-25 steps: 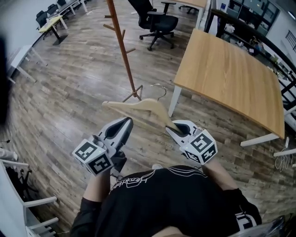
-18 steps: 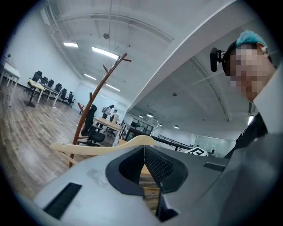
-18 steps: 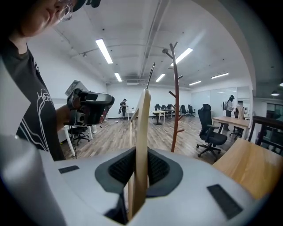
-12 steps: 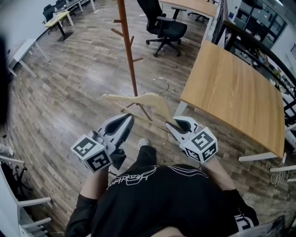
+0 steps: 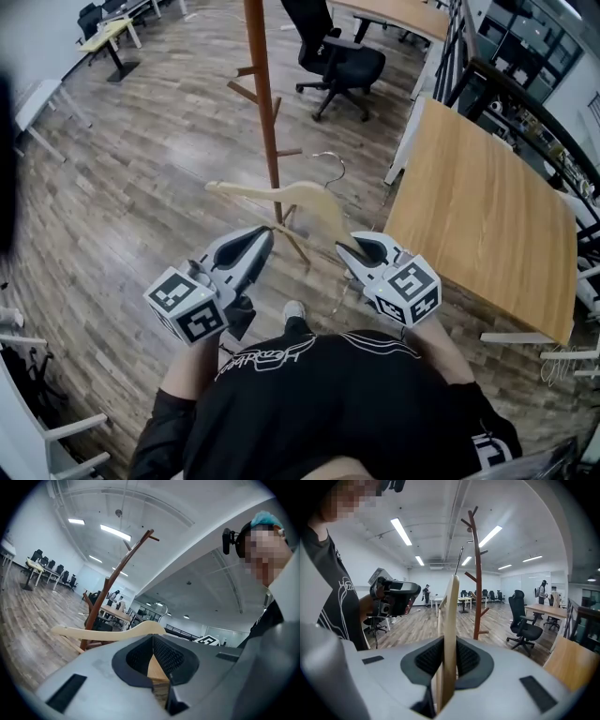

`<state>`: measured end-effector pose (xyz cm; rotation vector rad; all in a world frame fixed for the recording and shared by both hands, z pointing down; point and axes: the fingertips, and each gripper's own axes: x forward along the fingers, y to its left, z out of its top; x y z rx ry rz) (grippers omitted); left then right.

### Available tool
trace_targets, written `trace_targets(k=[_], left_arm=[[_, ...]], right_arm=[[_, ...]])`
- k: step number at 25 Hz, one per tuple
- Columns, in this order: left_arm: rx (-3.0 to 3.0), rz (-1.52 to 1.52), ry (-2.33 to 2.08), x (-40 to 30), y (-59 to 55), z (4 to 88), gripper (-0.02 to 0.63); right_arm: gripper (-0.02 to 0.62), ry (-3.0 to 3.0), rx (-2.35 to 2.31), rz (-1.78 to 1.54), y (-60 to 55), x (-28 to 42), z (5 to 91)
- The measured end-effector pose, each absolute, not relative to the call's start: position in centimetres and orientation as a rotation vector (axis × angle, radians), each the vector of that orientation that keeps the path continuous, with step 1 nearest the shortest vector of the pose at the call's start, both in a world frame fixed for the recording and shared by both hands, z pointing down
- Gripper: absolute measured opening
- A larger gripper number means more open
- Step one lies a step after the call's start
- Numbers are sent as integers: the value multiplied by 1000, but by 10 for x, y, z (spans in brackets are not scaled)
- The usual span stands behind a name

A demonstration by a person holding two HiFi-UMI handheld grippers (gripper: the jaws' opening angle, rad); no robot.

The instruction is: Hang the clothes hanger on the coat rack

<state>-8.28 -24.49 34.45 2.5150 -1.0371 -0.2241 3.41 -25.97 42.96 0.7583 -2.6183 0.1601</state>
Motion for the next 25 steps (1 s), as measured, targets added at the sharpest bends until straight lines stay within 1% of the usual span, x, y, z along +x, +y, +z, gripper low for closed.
trace_targets(k=[10,15,25], left_arm=[[2499,-246,-1059,-140,-352,348,9],[2480,-277,-1075,-165,-388,358,9],[2461,-303,-1081,-191,-431,360,9]], right_arm=[[78,-2613,711,129,-371,-25,426],[78,-2612,707,79,-410,-46,423],[78,-2612,674,16,-474,-83,409]])
